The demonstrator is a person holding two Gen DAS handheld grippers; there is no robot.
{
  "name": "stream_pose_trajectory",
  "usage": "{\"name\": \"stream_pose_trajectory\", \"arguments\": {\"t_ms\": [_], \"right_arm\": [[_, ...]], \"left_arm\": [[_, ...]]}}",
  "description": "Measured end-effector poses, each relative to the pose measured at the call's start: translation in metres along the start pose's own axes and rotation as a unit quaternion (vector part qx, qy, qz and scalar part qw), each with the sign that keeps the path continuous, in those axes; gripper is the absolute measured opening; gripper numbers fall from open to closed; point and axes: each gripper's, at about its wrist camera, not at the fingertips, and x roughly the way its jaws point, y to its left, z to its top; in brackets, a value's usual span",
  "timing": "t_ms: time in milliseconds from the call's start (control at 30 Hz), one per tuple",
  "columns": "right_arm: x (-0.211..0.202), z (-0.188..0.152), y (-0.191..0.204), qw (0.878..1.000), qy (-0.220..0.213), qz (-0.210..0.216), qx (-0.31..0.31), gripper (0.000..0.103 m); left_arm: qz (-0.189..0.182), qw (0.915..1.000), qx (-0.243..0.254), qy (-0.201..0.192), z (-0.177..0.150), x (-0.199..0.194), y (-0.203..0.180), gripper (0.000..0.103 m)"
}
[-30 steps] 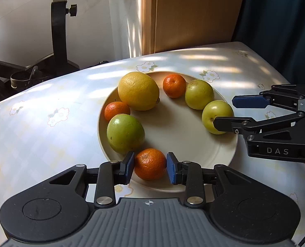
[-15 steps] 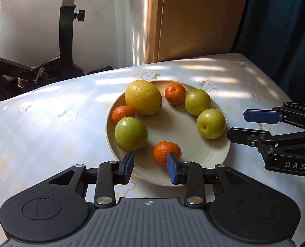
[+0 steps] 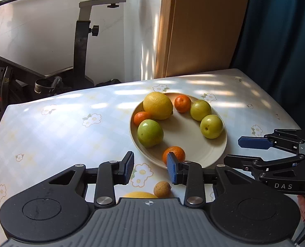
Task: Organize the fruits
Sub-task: 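Withdraw both grippers from the plate back toward the fruit pile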
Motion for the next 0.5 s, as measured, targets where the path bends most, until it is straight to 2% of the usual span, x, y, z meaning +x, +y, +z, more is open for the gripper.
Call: {"name": "stream_pose_trajectory", "arguments": {"t_ms": [200,367,500], "right_arm": [[0.01,-0.006,0.023,1.0,0.017,0.022,-0.014,0.046],[0.024,-0.012,0.046,0.997,0.04,0.045,-0.04,0.034],[0.034,-0.017,0.062,0.994,0.062,0.064,-0.059,0.032]], "left_arm": [[0.011,0.9999,-0.005,0.006,-0.013,-0.005,0.013,0.037],[0.008,0.9995,-0.028,0.014,-0.02,-0.004,0.027,0.037],[0.005,0.999,-0.041,0.015,-0.023,-0.002,0.034,0.037]]}}
